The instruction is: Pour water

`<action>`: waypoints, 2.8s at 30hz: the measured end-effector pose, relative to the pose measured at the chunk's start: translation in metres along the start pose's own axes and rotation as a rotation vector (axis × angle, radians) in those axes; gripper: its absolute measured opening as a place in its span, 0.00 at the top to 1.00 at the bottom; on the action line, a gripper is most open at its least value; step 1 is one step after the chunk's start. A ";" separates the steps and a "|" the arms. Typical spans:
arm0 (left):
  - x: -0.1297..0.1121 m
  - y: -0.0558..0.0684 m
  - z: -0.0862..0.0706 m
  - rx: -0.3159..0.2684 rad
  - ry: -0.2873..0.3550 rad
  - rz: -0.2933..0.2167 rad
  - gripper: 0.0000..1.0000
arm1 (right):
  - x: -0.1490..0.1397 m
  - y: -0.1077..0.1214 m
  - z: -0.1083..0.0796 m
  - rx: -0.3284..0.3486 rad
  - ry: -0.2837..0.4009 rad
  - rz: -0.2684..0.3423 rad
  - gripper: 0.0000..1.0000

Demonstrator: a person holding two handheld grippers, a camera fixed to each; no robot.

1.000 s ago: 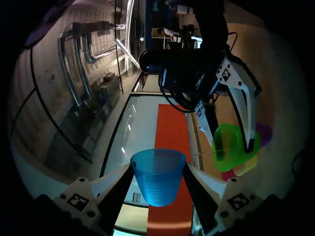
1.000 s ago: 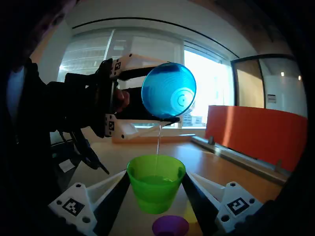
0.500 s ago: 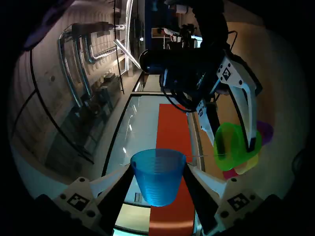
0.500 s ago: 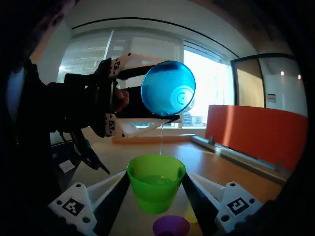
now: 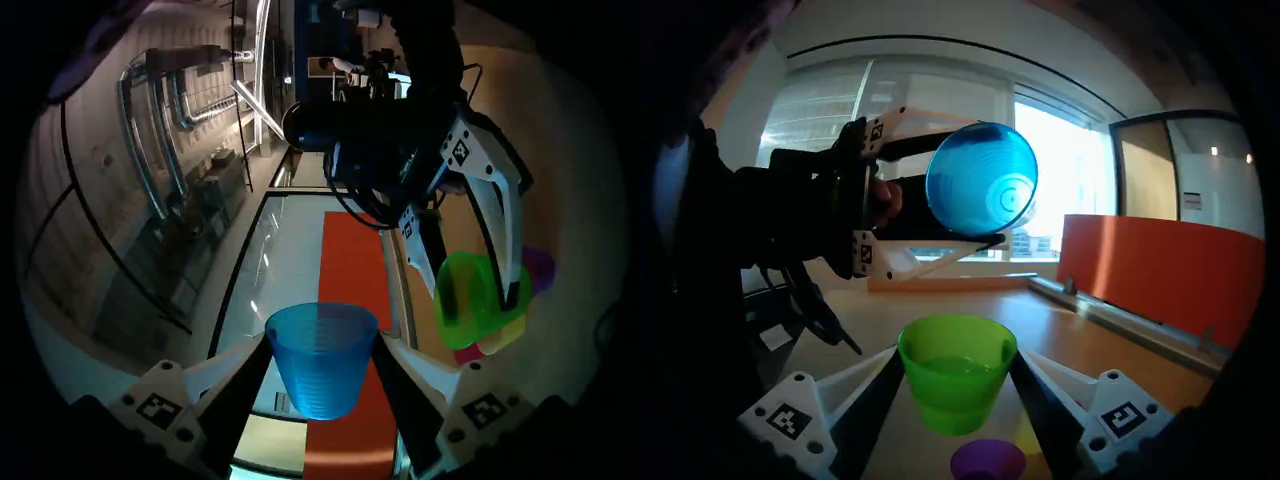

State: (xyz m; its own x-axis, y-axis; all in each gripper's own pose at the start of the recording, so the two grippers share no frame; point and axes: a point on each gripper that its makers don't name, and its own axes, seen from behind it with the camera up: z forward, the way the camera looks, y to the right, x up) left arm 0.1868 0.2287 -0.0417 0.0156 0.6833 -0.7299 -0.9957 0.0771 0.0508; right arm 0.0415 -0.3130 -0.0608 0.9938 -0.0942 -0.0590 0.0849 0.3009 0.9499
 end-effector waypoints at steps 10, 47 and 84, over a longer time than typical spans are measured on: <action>0.000 0.000 0.000 0.002 -0.001 -0.011 0.15 | 0.000 0.001 -0.001 -0.003 0.000 -0.002 0.10; -0.027 0.001 -0.001 0.035 -0.071 -0.303 0.15 | 0.002 0.005 -0.004 -0.016 -0.007 -0.017 0.10; -0.041 -0.003 -0.005 0.035 -0.079 -0.927 0.15 | 0.008 0.007 -0.008 -0.026 -0.007 -0.037 0.10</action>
State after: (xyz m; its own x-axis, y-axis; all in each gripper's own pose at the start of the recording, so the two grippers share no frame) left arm 0.1887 0.1963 -0.0155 0.8111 0.3848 -0.4405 -0.5787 0.6379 -0.5081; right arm 0.0509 -0.3040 -0.0576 0.9894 -0.1124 -0.0918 0.1237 0.3219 0.9387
